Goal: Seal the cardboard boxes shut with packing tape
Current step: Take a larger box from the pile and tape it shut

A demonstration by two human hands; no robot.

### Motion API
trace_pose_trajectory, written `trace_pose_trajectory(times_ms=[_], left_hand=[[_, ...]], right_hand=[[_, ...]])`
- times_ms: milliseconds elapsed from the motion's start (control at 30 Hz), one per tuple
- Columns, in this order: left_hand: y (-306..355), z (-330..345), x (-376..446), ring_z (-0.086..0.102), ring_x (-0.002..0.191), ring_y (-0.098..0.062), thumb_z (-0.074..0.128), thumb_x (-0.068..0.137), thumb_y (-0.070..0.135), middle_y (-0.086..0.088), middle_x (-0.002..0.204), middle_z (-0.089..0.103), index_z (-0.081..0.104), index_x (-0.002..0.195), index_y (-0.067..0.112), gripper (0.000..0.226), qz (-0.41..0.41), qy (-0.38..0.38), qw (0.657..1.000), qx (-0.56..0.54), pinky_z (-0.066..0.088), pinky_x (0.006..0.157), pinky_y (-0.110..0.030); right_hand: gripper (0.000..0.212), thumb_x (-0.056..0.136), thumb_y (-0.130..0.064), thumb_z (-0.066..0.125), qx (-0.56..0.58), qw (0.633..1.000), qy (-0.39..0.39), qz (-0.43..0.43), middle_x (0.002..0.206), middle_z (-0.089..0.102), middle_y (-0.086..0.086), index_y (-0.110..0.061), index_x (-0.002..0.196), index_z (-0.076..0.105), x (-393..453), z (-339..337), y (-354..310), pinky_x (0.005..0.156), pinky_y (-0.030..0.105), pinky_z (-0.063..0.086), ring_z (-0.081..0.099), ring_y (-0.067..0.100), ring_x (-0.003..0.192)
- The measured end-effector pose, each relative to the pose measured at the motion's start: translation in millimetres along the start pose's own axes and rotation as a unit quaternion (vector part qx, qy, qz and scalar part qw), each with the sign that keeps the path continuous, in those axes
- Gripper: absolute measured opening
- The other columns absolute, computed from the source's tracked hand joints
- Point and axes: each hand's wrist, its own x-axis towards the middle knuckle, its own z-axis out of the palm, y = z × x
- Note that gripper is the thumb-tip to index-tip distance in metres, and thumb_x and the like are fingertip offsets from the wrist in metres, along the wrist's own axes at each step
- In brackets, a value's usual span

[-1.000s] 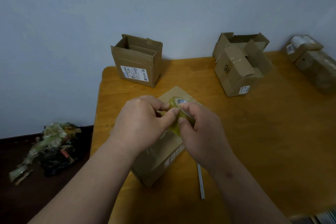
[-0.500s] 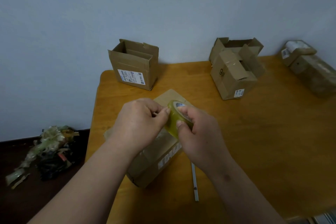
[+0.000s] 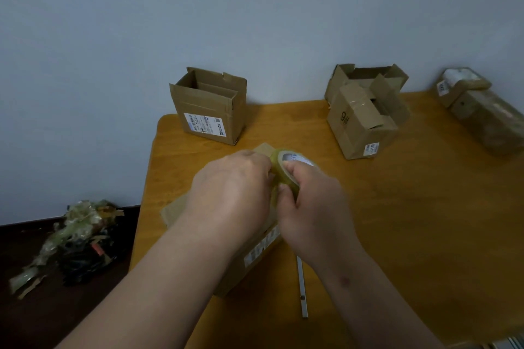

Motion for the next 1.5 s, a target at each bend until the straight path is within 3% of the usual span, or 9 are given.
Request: trace_pose_trajectory(times_ms=[433,700,800,900,967,1100,1200,1333,1500], left_hand=[[-5,6,8,0.054,0.071,-0.013,0.046,0.095,0.029,0.009,0.079,0.052,0.053,0.079,0.025,0.019,0.075,-0.015,0.997,0.002,0.051,0.062,-0.031],[-3,17,3,0.046,0.057,-0.013,0.039,0.083,0.036,0.007,0.067,0.048,0.058,0.072,0.018,0.028,0.094,0.031,0.995,-0.031,0.044,0.047,-0.031],[-3,17,4,0.049,0.061,-0.013,0.041,0.082,0.037,0.006,0.071,0.051,0.059,0.074,0.019,0.027,0.078,0.022,0.996,-0.041,0.049,0.052,-0.034],[-1,18,5,0.053,0.066,-0.012,0.046,0.083,0.035,0.006,0.075,0.055,0.061,0.077,0.02,0.022,0.056,0.009,0.996,-0.063,0.052,0.059,-0.036],[-3,19,6,0.056,0.069,-0.009,0.054,0.087,0.03,0.007,0.077,0.059,0.065,0.081,0.021,0.015,0.025,-0.005,0.994,-0.104,0.054,0.063,-0.035],[-8,18,3,0.06,0.069,-0.011,0.063,0.088,0.022,0.005,0.076,0.066,0.065,0.081,0.024,0.007,-0.036,-0.026,0.96,-0.278,0.052,0.062,-0.03],[-4,21,-2,0.057,0.072,-0.015,0.066,0.084,0.039,0.003,0.082,0.064,0.063,0.088,0.026,0.013,-0.03,-0.019,0.942,-0.334,0.049,0.059,-0.029],[-2,31,-6,0.054,0.082,-0.002,0.07,0.083,0.036,0.014,0.088,0.059,0.063,0.084,0.037,0.007,-0.028,0.045,0.953,-0.297,0.046,0.067,-0.014],[-4,38,-11,0.053,0.076,-0.004,0.063,0.09,0.026,0.011,0.08,0.059,0.07,0.079,0.022,0.013,0.02,0.151,0.956,-0.249,0.041,0.063,-0.009]], right_hand=[[0.033,0.081,-0.024,0.05,-0.056,0.998,-0.001,-0.026,0.096,0.071,0.003,-0.01,0.105,0.068,-4,0,9,0.086,0.044,0.051,0.067,0.021,0.092],[0.043,0.09,-0.025,0.048,-0.008,1.0,-0.026,-0.009,0.122,0.067,0.003,-0.01,0.129,0.061,-3,-4,15,0.098,0.043,0.049,0.06,0.017,0.116],[0.039,0.095,-0.017,0.056,0.022,0.999,-0.033,0.002,0.129,0.063,0.001,-0.012,0.134,0.057,-3,-6,20,0.1,0.034,0.049,0.057,0.012,0.119],[0.039,0.096,-0.017,0.057,0.062,0.997,-0.038,0.028,0.125,0.063,-0.004,-0.015,0.134,0.057,-4,-7,24,0.083,0.007,0.046,0.057,0.002,0.108],[0.037,0.096,-0.018,0.057,0.094,0.993,-0.04,0.051,0.122,0.064,-0.006,-0.017,0.134,0.057,-3,-6,28,0.074,0.003,0.046,0.057,0.0,0.104],[0.036,0.096,-0.016,0.059,0.159,0.983,-0.032,0.09,0.12,0.067,-0.003,-0.017,0.132,0.059,-3,-7,35,0.079,0.02,0.057,0.064,0.005,0.102],[0.035,0.096,-0.02,0.059,0.17,0.981,-0.038,0.085,0.117,0.068,-0.004,-0.019,0.131,0.06,-4,-6,34,0.081,0.022,0.057,0.064,0.005,0.102],[0.038,0.096,-0.022,0.059,0.189,0.978,-0.024,0.089,0.123,0.066,-0.004,-0.018,0.134,0.058,-6,-3,29,0.089,0.024,0.055,0.061,0.006,0.111],[0.035,0.095,-0.019,0.06,0.198,0.976,0.01,0.089,0.118,0.066,-0.008,-0.019,0.13,0.06,-13,1,18,0.079,0.01,0.051,0.062,0.0,0.104]])
